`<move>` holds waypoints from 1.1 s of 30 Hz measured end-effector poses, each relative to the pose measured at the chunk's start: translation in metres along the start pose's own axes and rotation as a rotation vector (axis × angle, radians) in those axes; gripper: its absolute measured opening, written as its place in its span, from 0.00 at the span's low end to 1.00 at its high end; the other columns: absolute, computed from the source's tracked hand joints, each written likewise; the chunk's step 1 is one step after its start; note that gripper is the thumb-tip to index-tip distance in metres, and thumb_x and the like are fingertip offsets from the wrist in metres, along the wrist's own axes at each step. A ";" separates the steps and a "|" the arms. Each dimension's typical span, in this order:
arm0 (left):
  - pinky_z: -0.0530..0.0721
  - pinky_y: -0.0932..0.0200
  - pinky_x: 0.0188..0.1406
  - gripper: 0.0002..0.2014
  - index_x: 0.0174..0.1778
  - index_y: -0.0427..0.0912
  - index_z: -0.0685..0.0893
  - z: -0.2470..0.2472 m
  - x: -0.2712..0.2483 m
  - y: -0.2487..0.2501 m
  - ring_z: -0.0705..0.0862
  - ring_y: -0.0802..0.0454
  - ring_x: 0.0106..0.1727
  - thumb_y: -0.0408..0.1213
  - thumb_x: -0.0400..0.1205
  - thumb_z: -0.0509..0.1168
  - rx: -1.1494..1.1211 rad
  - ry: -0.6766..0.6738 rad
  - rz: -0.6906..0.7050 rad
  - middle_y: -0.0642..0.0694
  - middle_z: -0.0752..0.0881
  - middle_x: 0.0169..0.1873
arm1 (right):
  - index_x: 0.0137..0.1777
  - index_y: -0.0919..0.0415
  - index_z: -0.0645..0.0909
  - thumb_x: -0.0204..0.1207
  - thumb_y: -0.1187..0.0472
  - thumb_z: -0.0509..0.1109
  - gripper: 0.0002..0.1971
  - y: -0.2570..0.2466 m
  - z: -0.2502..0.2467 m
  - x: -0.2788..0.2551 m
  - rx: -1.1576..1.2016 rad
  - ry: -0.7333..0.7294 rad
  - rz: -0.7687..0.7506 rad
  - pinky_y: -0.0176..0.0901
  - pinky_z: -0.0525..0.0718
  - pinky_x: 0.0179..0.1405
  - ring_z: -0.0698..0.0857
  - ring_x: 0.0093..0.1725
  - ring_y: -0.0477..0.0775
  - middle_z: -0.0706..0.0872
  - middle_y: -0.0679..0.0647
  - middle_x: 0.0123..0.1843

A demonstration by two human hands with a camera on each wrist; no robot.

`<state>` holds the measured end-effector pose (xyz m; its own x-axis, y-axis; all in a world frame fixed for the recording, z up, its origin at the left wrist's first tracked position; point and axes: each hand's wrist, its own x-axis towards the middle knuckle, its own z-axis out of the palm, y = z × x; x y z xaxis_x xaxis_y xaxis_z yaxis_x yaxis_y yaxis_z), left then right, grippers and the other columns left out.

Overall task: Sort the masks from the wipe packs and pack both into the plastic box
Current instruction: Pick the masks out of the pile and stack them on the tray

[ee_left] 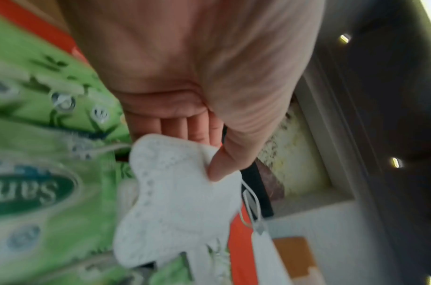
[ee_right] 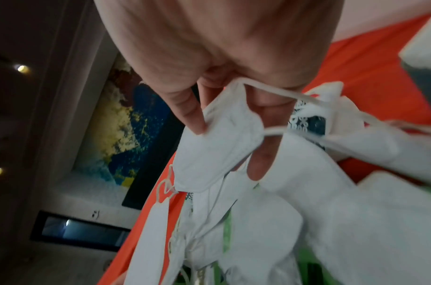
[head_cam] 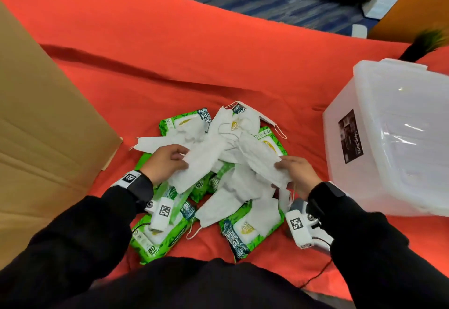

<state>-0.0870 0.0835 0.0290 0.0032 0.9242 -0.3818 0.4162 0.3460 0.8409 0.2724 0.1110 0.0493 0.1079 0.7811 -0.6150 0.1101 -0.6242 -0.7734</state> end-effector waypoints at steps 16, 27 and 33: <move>0.81 0.52 0.39 0.18 0.61 0.45 0.91 0.047 -0.044 0.068 0.81 0.47 0.46 0.29 0.79 0.64 0.219 0.436 0.788 0.48 0.77 0.48 | 0.56 0.69 0.88 0.79 0.72 0.72 0.08 0.022 0.057 -0.051 0.288 -0.206 0.048 0.50 0.92 0.37 0.92 0.39 0.59 0.93 0.66 0.49; 0.81 0.48 0.30 0.27 0.64 0.55 0.69 0.052 -0.058 0.051 0.86 0.49 0.33 0.32 0.75 0.74 0.006 0.502 0.336 0.55 0.87 0.34 | 0.64 0.64 0.79 0.79 0.76 0.70 0.16 0.022 0.062 -0.057 0.320 -0.091 -0.066 0.55 0.90 0.47 0.93 0.49 0.60 0.94 0.62 0.54; 0.84 0.53 0.43 0.27 0.67 0.62 0.72 0.089 -0.057 0.064 0.86 0.58 0.36 0.55 0.74 0.73 0.134 0.087 0.300 0.57 0.85 0.44 | 0.77 0.62 0.71 0.78 0.83 0.59 0.29 0.020 0.090 -0.064 0.565 -0.220 -0.036 0.59 0.89 0.57 0.91 0.60 0.64 0.90 0.64 0.63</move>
<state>0.0201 0.0388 0.0705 0.0686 0.9939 -0.0864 0.5245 0.0378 0.8505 0.1784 0.0500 0.0597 -0.0999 0.8241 -0.5576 -0.4386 -0.5395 -0.7188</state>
